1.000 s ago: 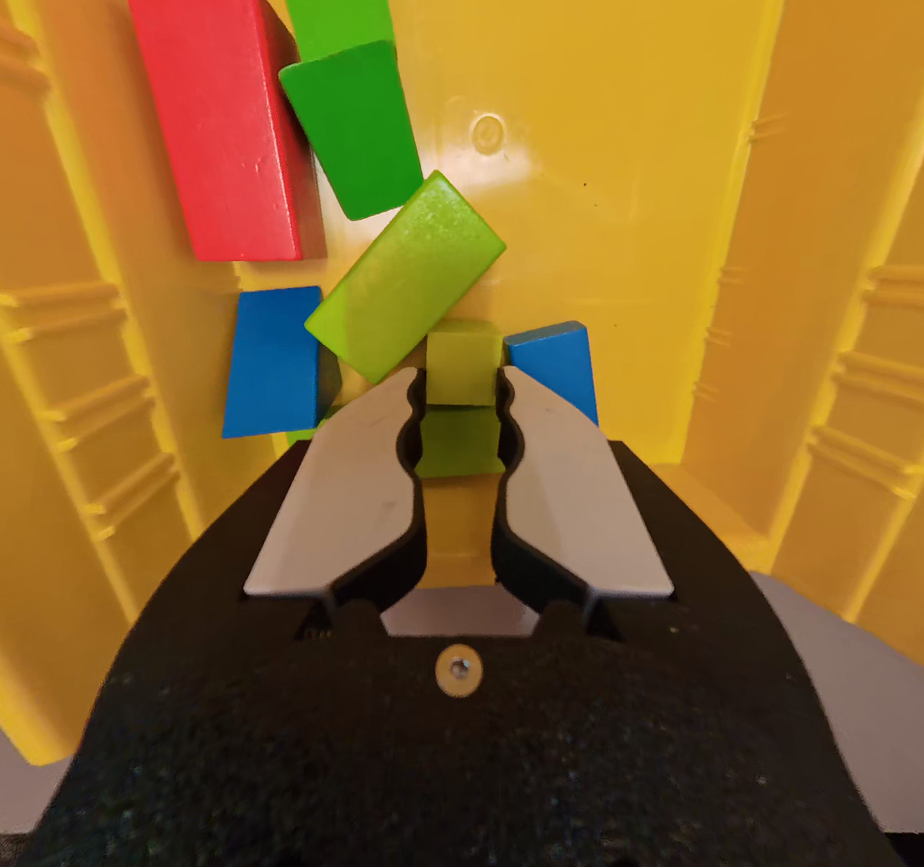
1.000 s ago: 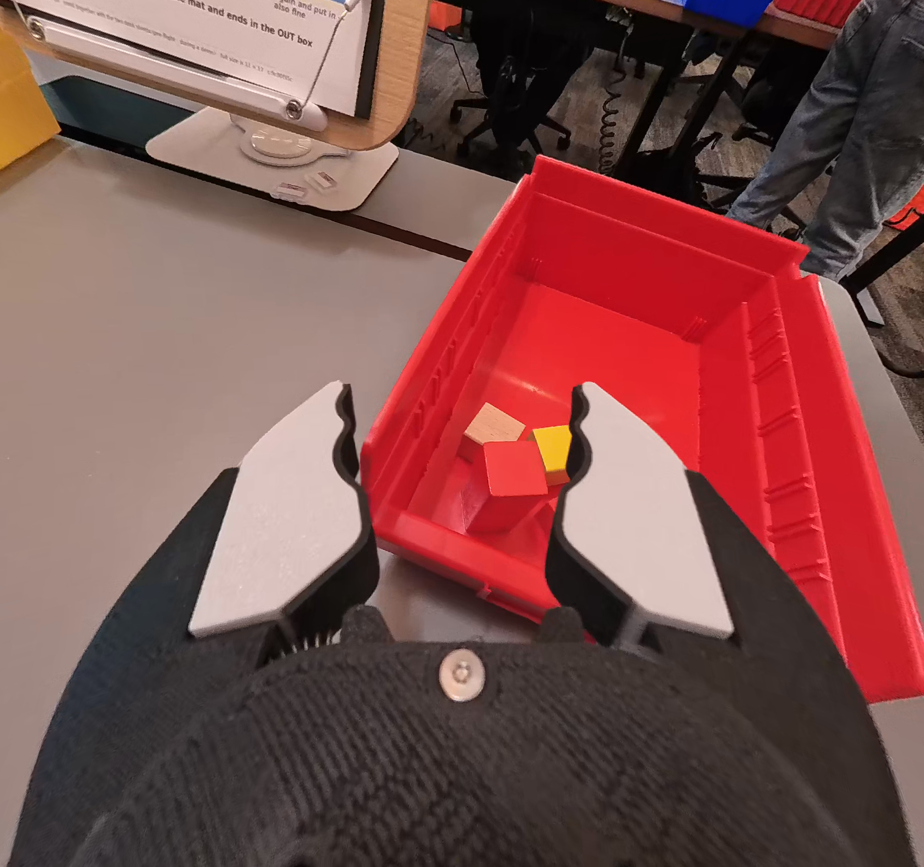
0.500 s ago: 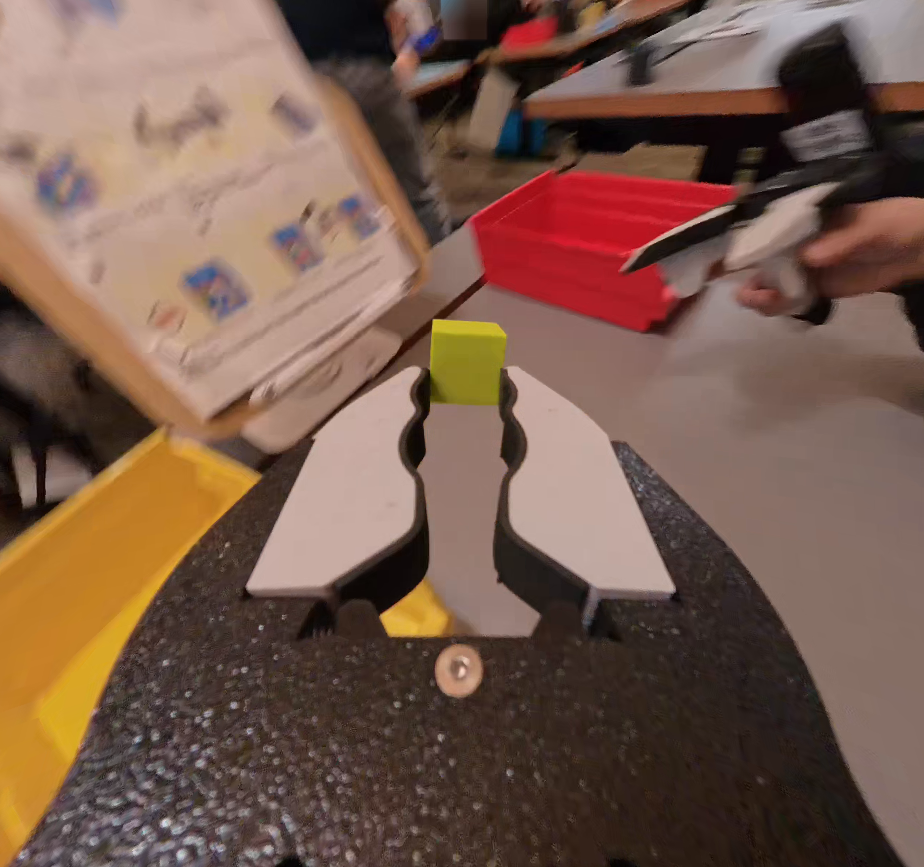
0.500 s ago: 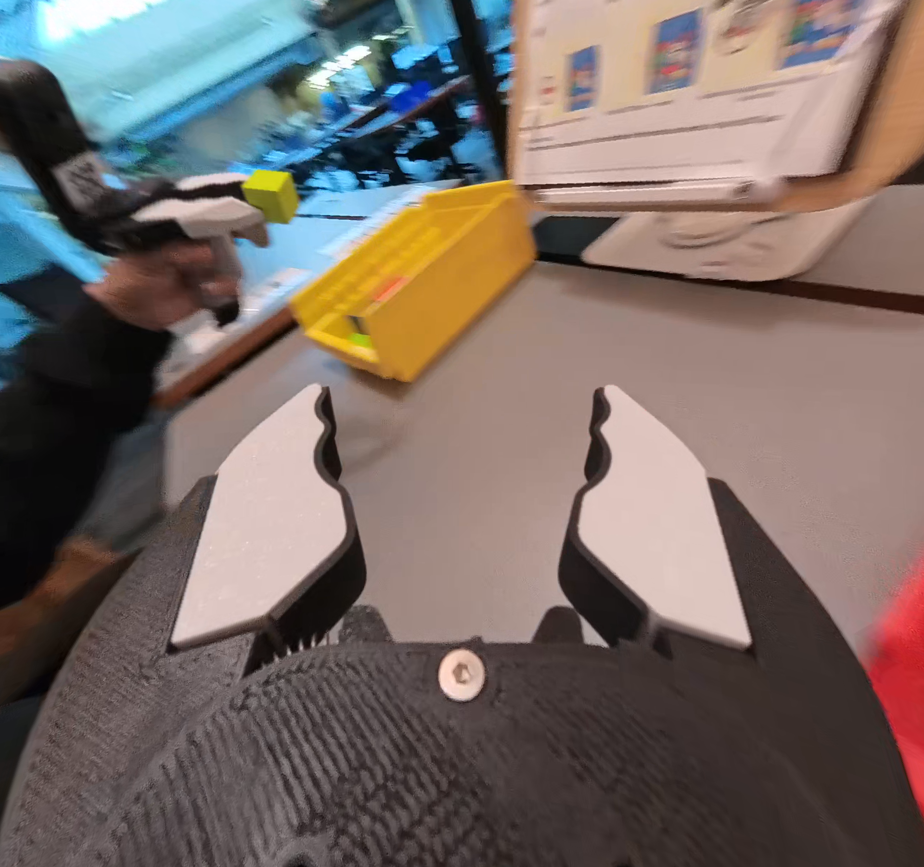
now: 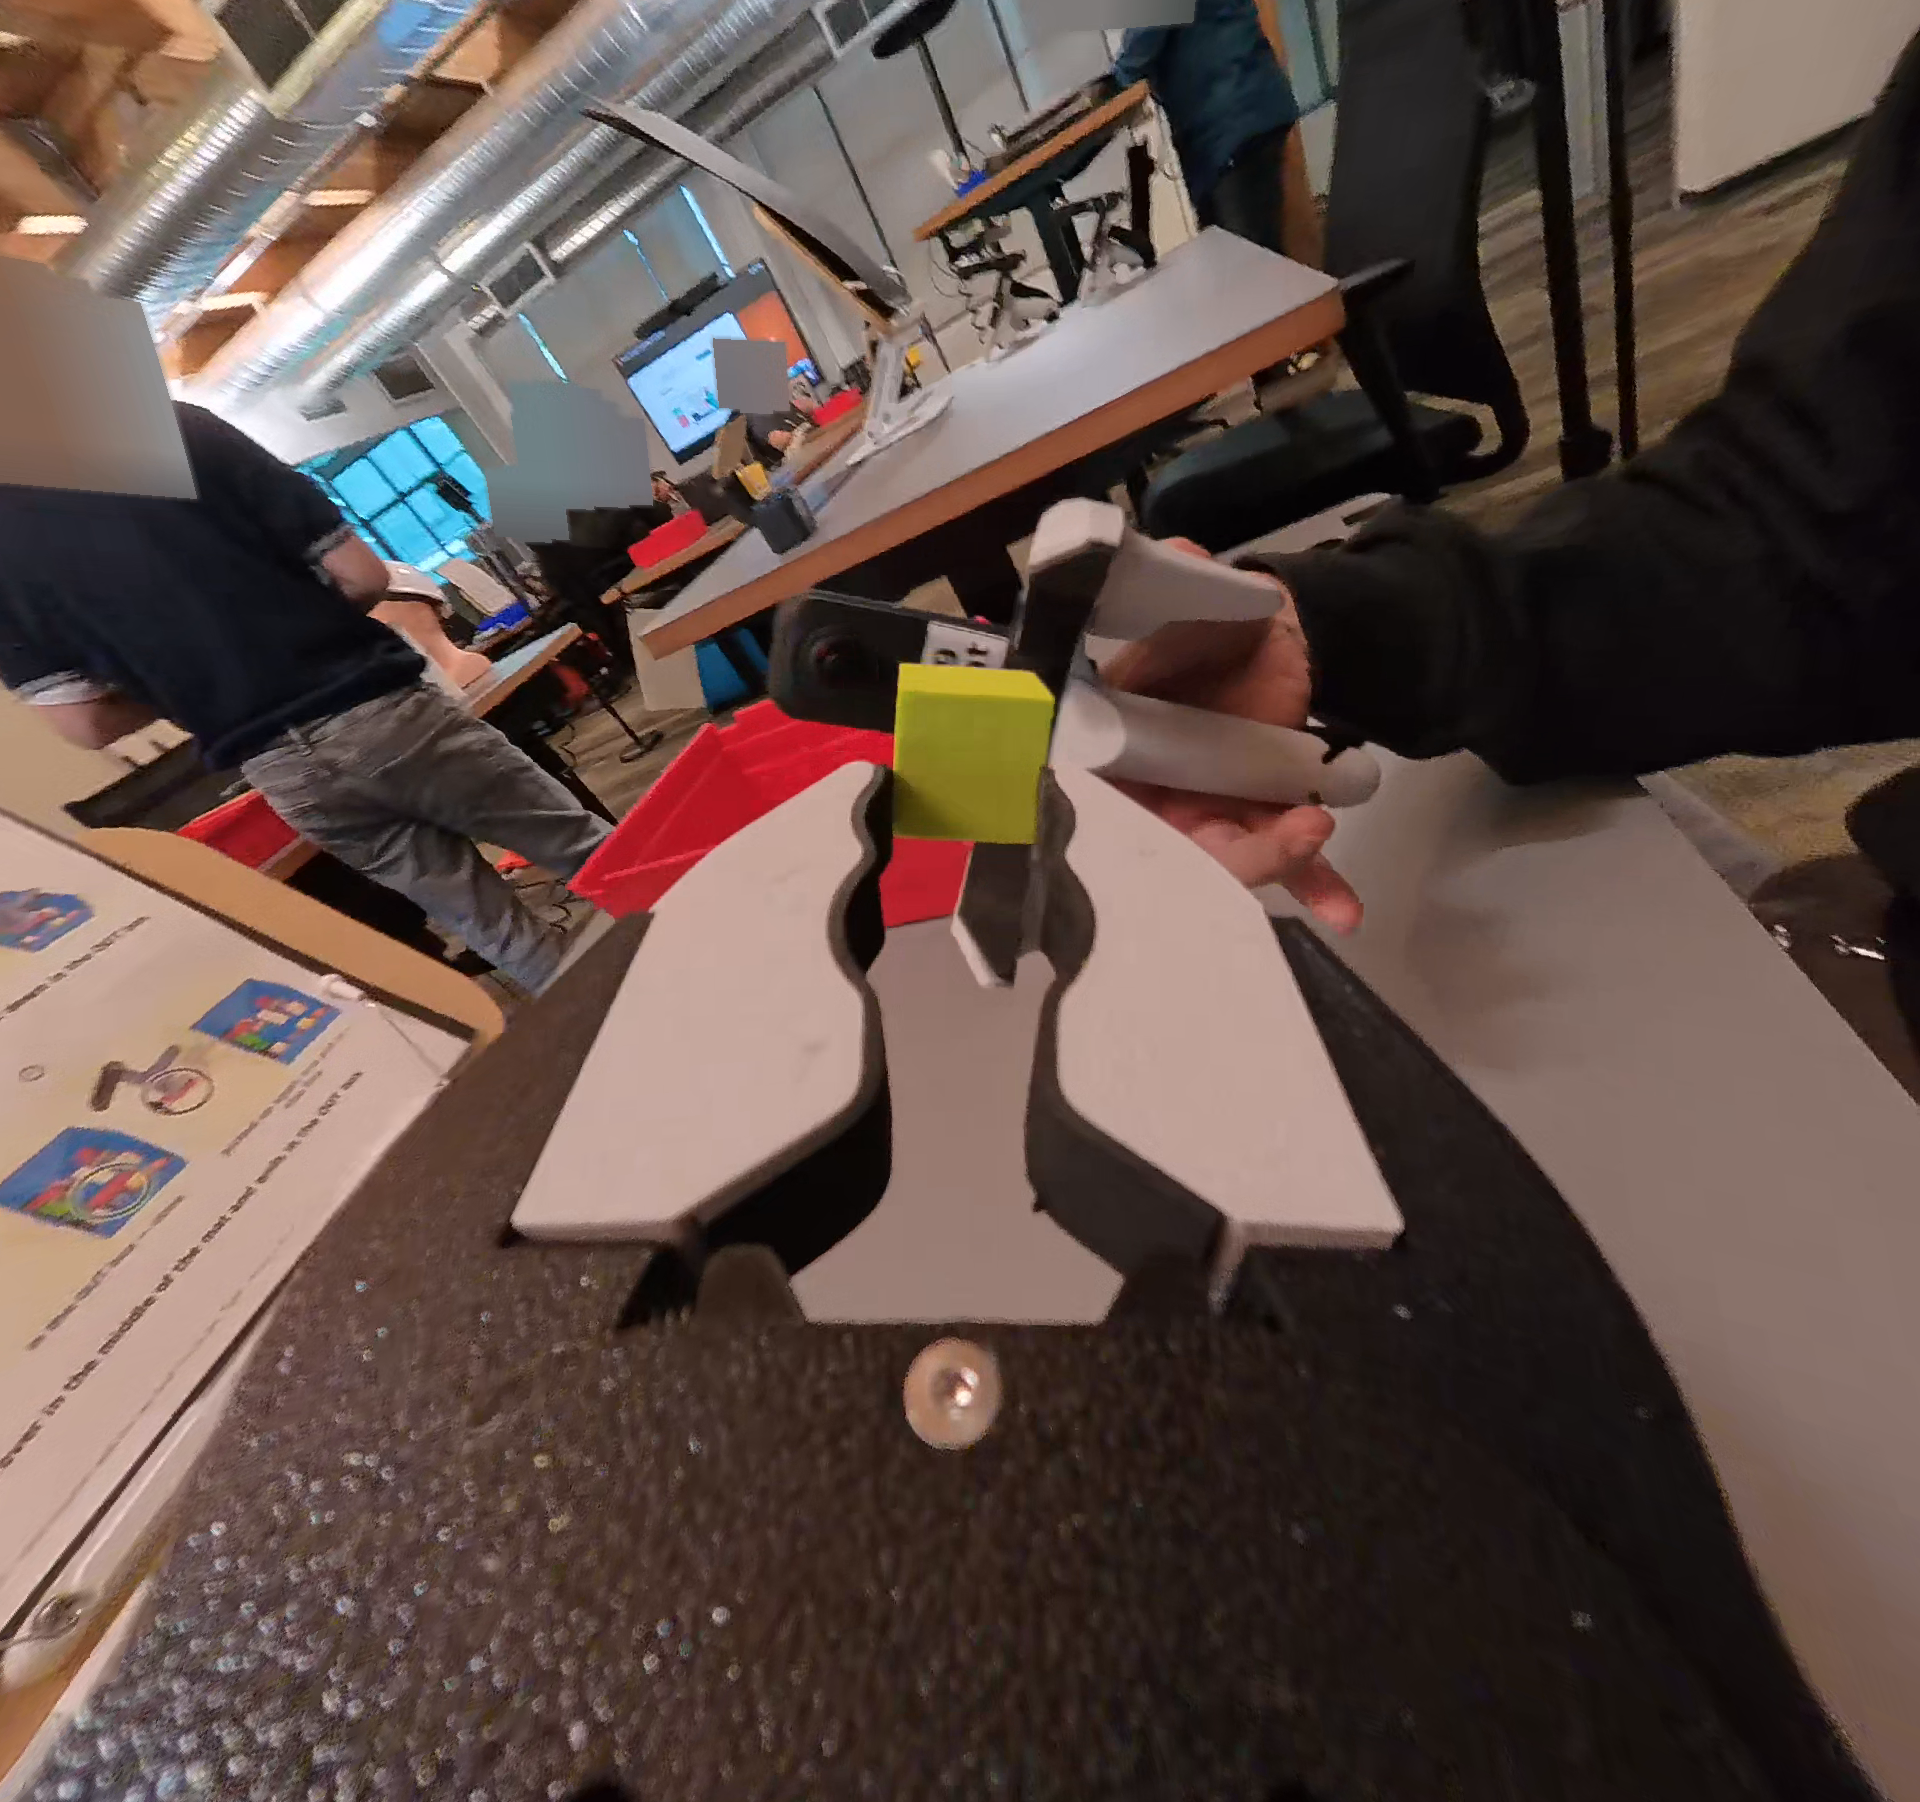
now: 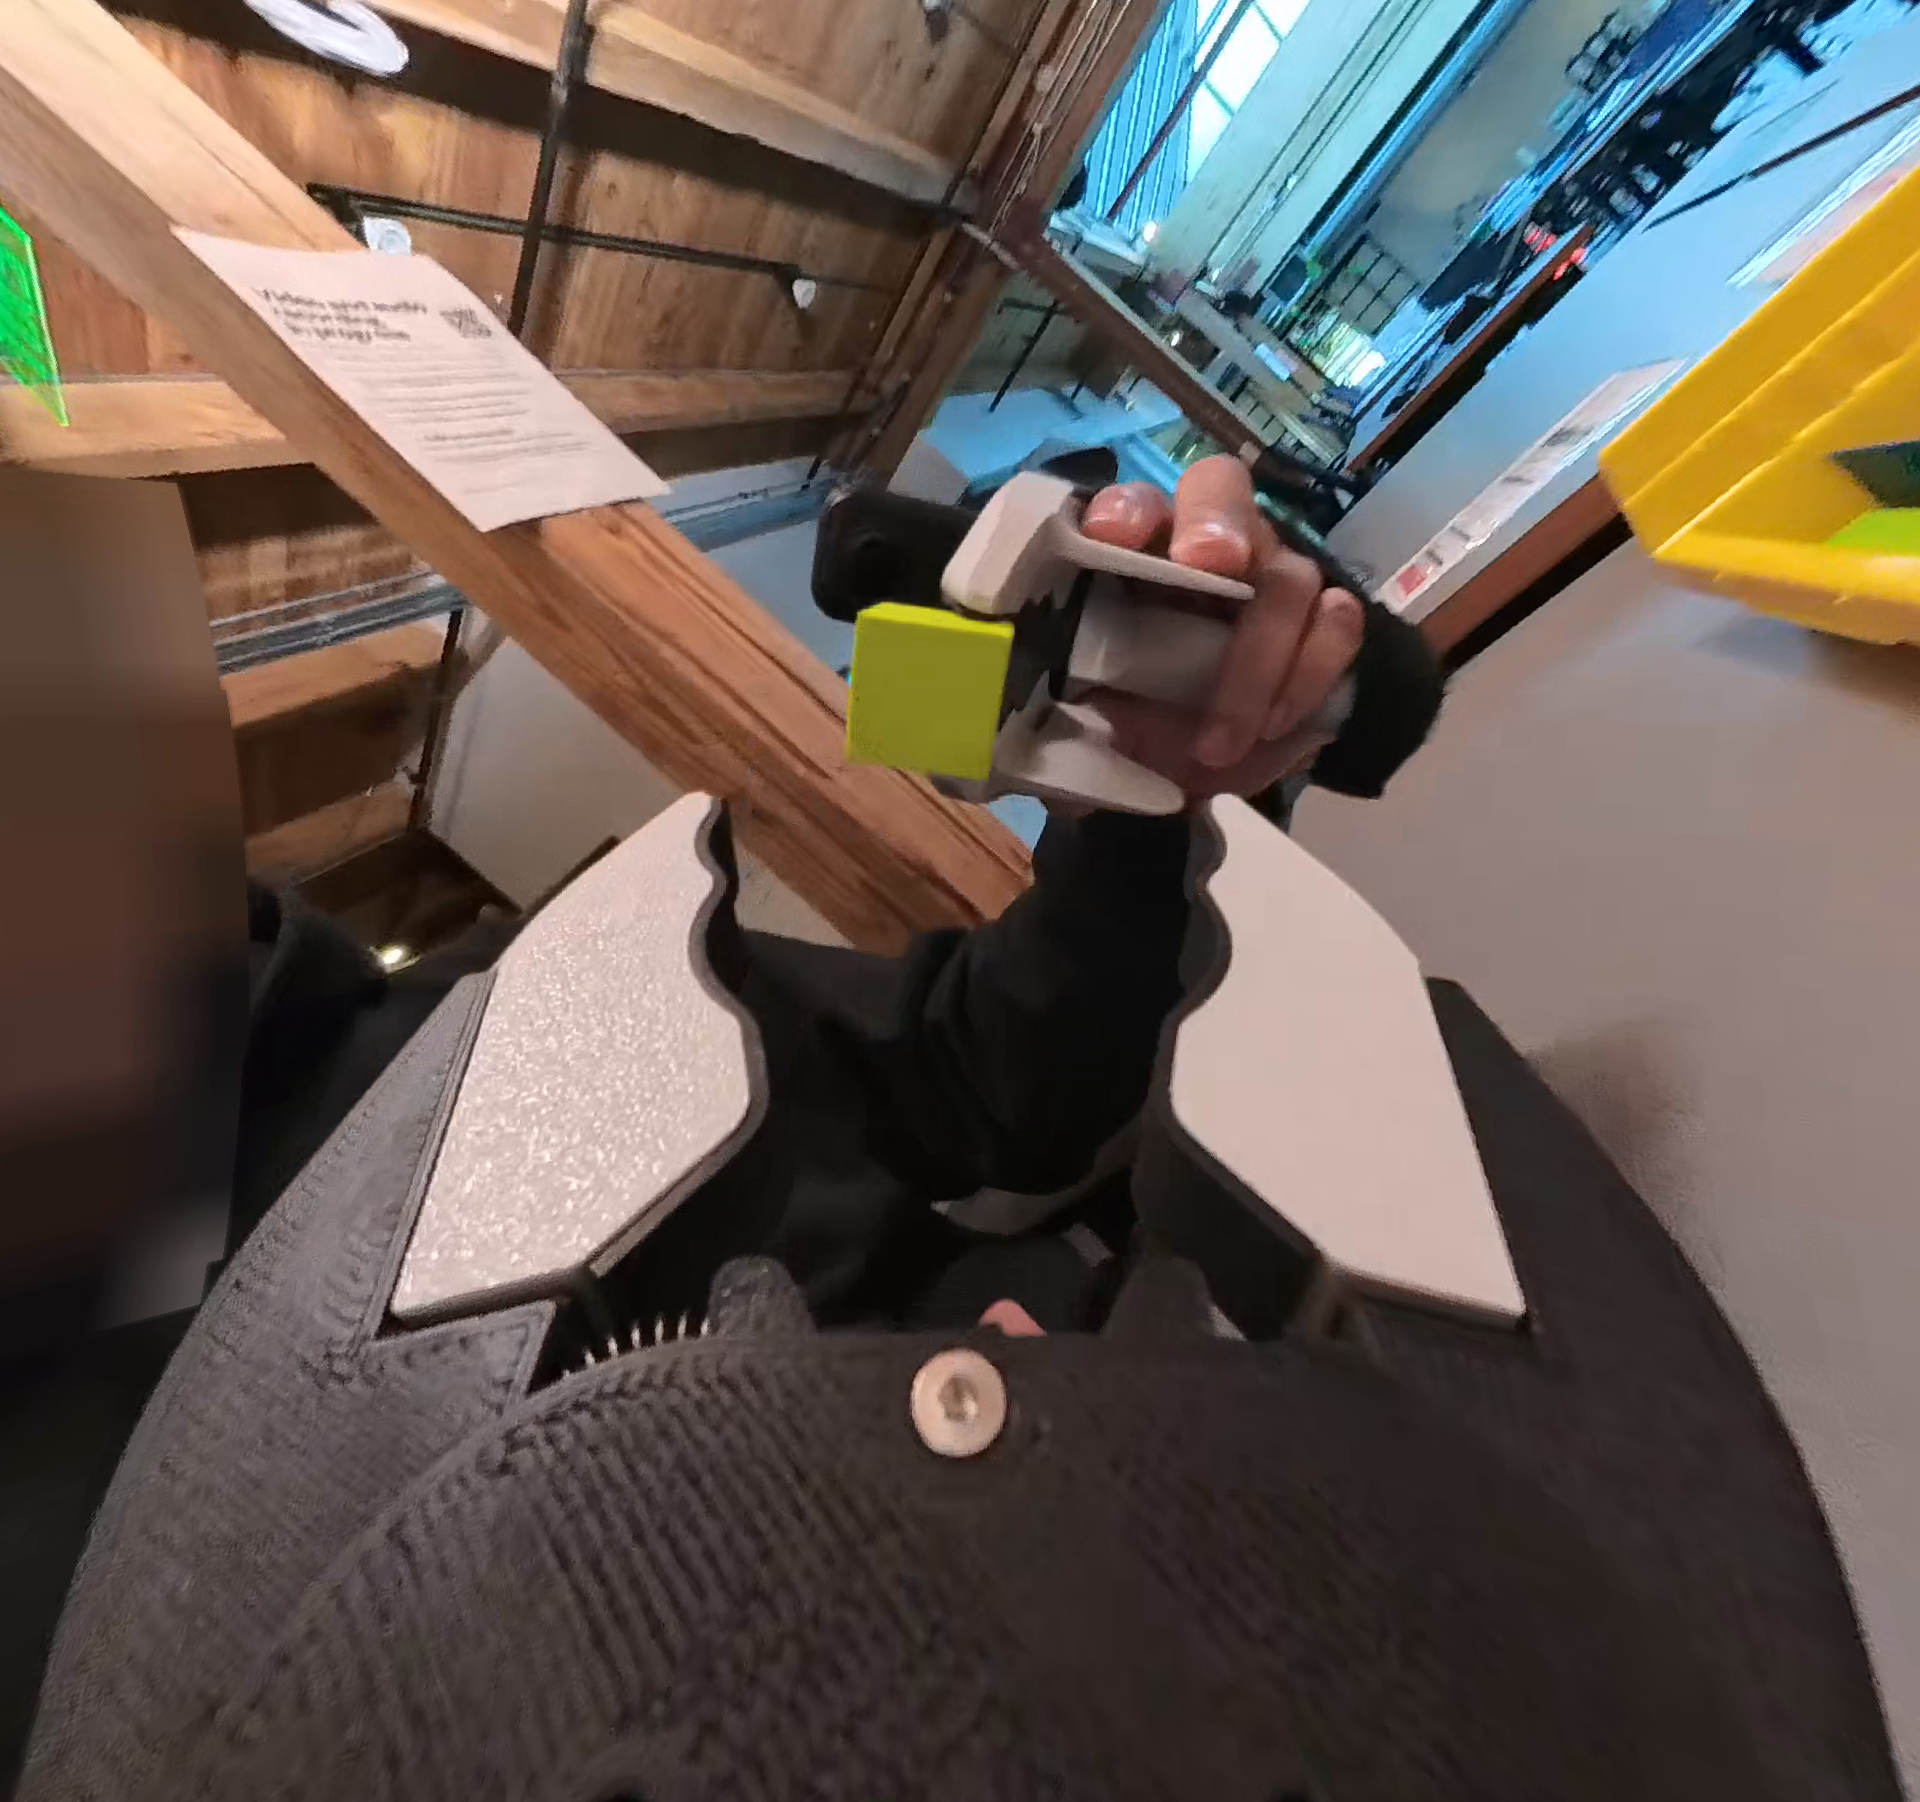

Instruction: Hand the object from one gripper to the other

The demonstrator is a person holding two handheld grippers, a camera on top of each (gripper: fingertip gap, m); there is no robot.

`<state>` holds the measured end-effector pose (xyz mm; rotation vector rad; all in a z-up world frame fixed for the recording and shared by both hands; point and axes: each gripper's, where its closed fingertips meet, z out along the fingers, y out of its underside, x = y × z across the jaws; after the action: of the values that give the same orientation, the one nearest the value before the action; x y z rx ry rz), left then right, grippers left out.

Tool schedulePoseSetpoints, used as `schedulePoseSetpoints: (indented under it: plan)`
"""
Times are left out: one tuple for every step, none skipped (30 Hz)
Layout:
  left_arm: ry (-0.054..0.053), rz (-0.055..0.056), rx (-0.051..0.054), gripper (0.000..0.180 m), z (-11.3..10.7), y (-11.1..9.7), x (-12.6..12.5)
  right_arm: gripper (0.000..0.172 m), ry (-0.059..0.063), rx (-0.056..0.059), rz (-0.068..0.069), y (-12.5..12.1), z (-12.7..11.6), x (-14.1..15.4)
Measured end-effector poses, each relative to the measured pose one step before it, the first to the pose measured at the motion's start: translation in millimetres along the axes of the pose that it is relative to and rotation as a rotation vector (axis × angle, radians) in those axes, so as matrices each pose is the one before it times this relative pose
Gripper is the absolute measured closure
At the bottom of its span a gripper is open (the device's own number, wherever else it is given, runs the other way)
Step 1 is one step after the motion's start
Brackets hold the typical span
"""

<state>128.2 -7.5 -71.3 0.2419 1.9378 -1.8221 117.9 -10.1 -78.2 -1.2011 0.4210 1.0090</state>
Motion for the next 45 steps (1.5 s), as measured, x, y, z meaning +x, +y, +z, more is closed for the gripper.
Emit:
schedulePoseSetpoints:
  plan:
    - [0.0199, 0.0014, -0.0106, 0.155, 2.2, 2.53, 4.11, 0.088, -0.0061, -0.0169, 0.0044, 3.47, 2.53, -0.72]
    - [0.0125, 0.0034, -0.0062, 0.155, 2.22, 1.75, 3.13, 0.088, -0.0025, -0.0057, 0.0054, 1.65, 1.97, 0.1]
    - [0.0112, 0.004, -0.0075, 0.155, 2.08, 1.94, 2.78, 0.089, -0.0011, 0.0005, 0.0083, 0.63, 1.22, 0.76]
    - [0.0071, 0.0041, -0.0115, 0.155, 2.03, 2.36, 2.11, 0.092, 0.0007, -0.0022, 0.01, 0.9, 0.51, 1.49]
    - [0.0014, 0.0071, -0.0122, 0.155, 1.76, 2.36, 1.28, 0.094, -0.0007, -0.0007, 0.0078, 0.52, 0.2, 1.41]
    - [0.0033, 0.0059, -0.0097, 0.155, 1.66, 1.81, 1.36, 0.097, -0.0028, 0.003, 0.0052, -0.14, -0.12, 1.16]
    - [0.0047, 0.0028, -0.007, 0.155, 1.6, 1.48, 1.5, 0.103, -0.0019, 0.0007, 0.0022, 0.02, -0.4, 1.01]
    - [0.0024, 0.0036, -0.0051, 0.155, 1.32, 1.16, 1.13, 0.109, -0.0062, -0.0038, -0.0004, 0.65, -0.36, -0.14]
    - [0.0041, 0.0033, -0.0049, 0.155, 1.14, 1.06, 1.3, 0.115, -0.0054, -0.0016, 0.0006, -0.02, -0.47, -0.49]
    - [0.0033, 0.0002, -0.0047, 0.155, 0.83, 1.2, 0.97, 0.125, -0.0081, 0.003, -0.0037, -0.75, -0.85, -1.16]
    - [-0.0039, -0.0001, 0.0004, 0.155, 0.7, 0.41, -0.23, 0.14, -0.0126, 0.0036, -0.0098, -1.04, -1.1, -1.84]
    - [-0.0076, 0.0008, -0.0023, 0.155, 0.5, 0.79, -0.64, 0.142, 0.0075, -0.0001, -0.008, -0.62, -0.7, 1.13]
    - [-0.0062, 0.0012, -0.0073, 0.155, 0.47, 1.48, -0.62, 0.142, 0.0093, -0.0024, -0.0125, -0.52, -0.67, 1.27]
    - [-0.0052, -0.0059, -0.0058, 0.155, 0.53, 1.22, -0.49, 0.142, 0.0101, -0.0033, -0.014, -0.18, -0.66, 1.34]
    - [-0.013, -0.0175, -0.0055, 0.154, 0.66, 1.13, -1.46, 0.142, 0.0063, -0.0006, -0.0091, -0.54, -0.69, 0.96]
    - [-0.0267, -0.0206, -0.0085, 0.153, 0.72, 1.46, -2.95, 0.142, 0.0072, 0.0079, -0.007, -2.29, -1.11, 0.98]
    - [-0.0343, -0.0186, -0.0064, 0.149, 0.51, 1.6, -3.27, 0.142, 0.0072, 0.0128, -0.0136, -2.91, -2.03, 0.4]
    - [-0.0365, -0.0145, 0.0002, 0.14, 0.21, 1.05, -3.38, 0.142, 0.017, 0.0099, -0.0236, -3.33, -3.42, 0.92]
    - [-0.0344, -0.0099, -0.0013, 0.136, 0.06, 1.42, -3.14, 0.142, 0.0397, 0.0088, -0.022, -4.27, -5.24, 3.2]
    - [-0.0301, -0.0078, -0.0124, 0.136, -0.16, 3.15, -2.71, 0.142, 0.0618, 0.0106, -0.0297, -5.9, -7.87, 5.45]
    - [-0.0242, -0.0058, -0.0245, 0.135, -0.41, 4.91, -2.18, 0.142, 0.0777, 0.0255, -0.0436, -9.33, -11.01, 6.98]
    - [-0.023, -0.0034, -0.0306, 0.135, -0.29, 6.02, -1.88, 0.142, 0.105, 0.0347, -0.046, -12.08, -14.73, 10.91]
    - [-0.022, -0.0034, -0.0299, 0.136, -0.25, 6.17, -1.62, 0.142, 0.1283, 0.037, -0.0492, -13.31, -18.03, 15.62]
    - [-0.0118, -0.0044, -0.0261, 0.136, -0.2, 6.11, -0.18, 0.142, 0.1393, 0.0396, -0.0571, -13.73, -19.84, 19.2]
    - [-0.003, -0.0035, -0.0212, 0.137, 0.07, 5.59, 1.1, 0.142, 0.1469, 0.0377, -0.0584, -12.85, -20.08, 23.4]
    - [-0.0047, -0.0019, -0.0169, 0.139, 0.26, 4.98, 0.88, 0.142, 0.1566, 0.0266, -0.0552, -10.35, -18.91, 27.68]
    - [-0.0093, -0.0014, -0.0161, 0.142, 0.38, 4.8, 0.12, 0.142, 0.1683, 0.0028, -0.0583, -5.52, -16.53, 31.19]
    - [-0.0059, -0.0013, -0.0185, 0.142, 0.66, 4.91, 0.52, 0.142, 0.1558, -0.027, -0.0688, 0.37, -12.44, 30.47]
    - [0.0002, -0.0011, -0.0189, 0.142, 0.95, 4.89, 1.0, 0.142, 0.1325, -0.051, -0.0694, 5.99, -7.97, 26.88]
    - [0.0005, -0.0018, -0.0155, 0.144, 1.19, 4.39, 0.91, 0.142, 0.1026, -0.0598, -0.0622, 9.0, -3.81, 21.12]
    - [-0.0008, -0.0039, -0.0108, 0.144, 1.48, 3.54, 0.65, 0.142, 0.0493, -0.0503, -0.0487, 9.04, -0.48, 11.42]
    - [0.001, -0.0067, -0.0073, 0.145, 1.75, 2.51, 0.79, 0.142, 0.0101, -0.0337, -0.029, 6.82, 1.55, 3.98]
    - [0.0029, -0.0075, -0.0059, 0.145, 1.64, 1.66, 0.9, 0.142, 0.0154, -0.0213, -0.0127, 4.57, 2.37, 3.23]
    - [0.0033, -0.0048, -0.0052, 0.146, 1.46, 1.08, 0.97, 0.142, 0.0252, -0.0187, -0.0122, 3.56, 2.54, 3.47]
    - [0.0031, -0.0005, -0.0039, 0.146, 1.19, 0.46, 0.89, 0.142, 0.0263, -0.0237, -0.0192, 4.05, 2.78, 2.73]
    - [0.0027, 0.0022, -0.0026, 0.146, 0.94, 0.37, 0.67, 0.142, 0.0205, -0.0215, -0.0219, 3.33, 2.69, 1.57]
    - [0.0024, 0.0018, -0.0022, 0.146, 0.62, 0.4, 0.7, 0.142, 0.0082, -0.0102, -0.0182, 1.75, 2.65, -0.57]
    - [0.0029, -0.0004, -0.0031, 0.146, 0.52, 0.57, 0.55, 0.142, -0.0015, -0.0042, -0.01, 0.83, 2.51, -1.98]
    - [0.0036, -0.0032, -0.0032, 0.146, 0.25, 0.76, 0.59, 0.142, 0.005, -0.0056, -0.006, 0.97, 2.42, -0.66]
    - [0.0028, -0.0043, -0.0018, 0.146, 0.16, 0.57, 0.45, 0.142, 0.0183, -0.0048, -0.0118, 0.72, 1.91, 1.33]
    - [0.0, -0.0035, -0.0004, 0.147, 0.05, 0.47, 0.28, 0.142, 0.0207, -0.0035, -0.0152, 0.81, 1.56, 1.73]
    - [-0.0006, -0.0029, -0.0002, 0.147, -0.12, 0.45, 0.27, 0.142, 0.0119, -0.0056, -0.0148, 1.22, 1.21, 0.86]
    - [0.0009, -0.0029, -0.0001, 0.147, -0.22, 0.55, 0.54, 0.142, 0.01, -0.0065, -0.0088, 1.61, 1.19, 1.05]
    - [0.0019, -0.0025, 0.001, 0.147, -0.27, 0.43, 0.69, 0.142, 0.0056, -0.0013, -0.0049, 0.87, 1.23, 0.76]
    - [0.0014, -0.0022, 0.0021, 0.147, -0.44, 0.27, 0.56, 0.142, -0.0028, 0.0021, -0.0034, 0.21, 0.97, -0.3]
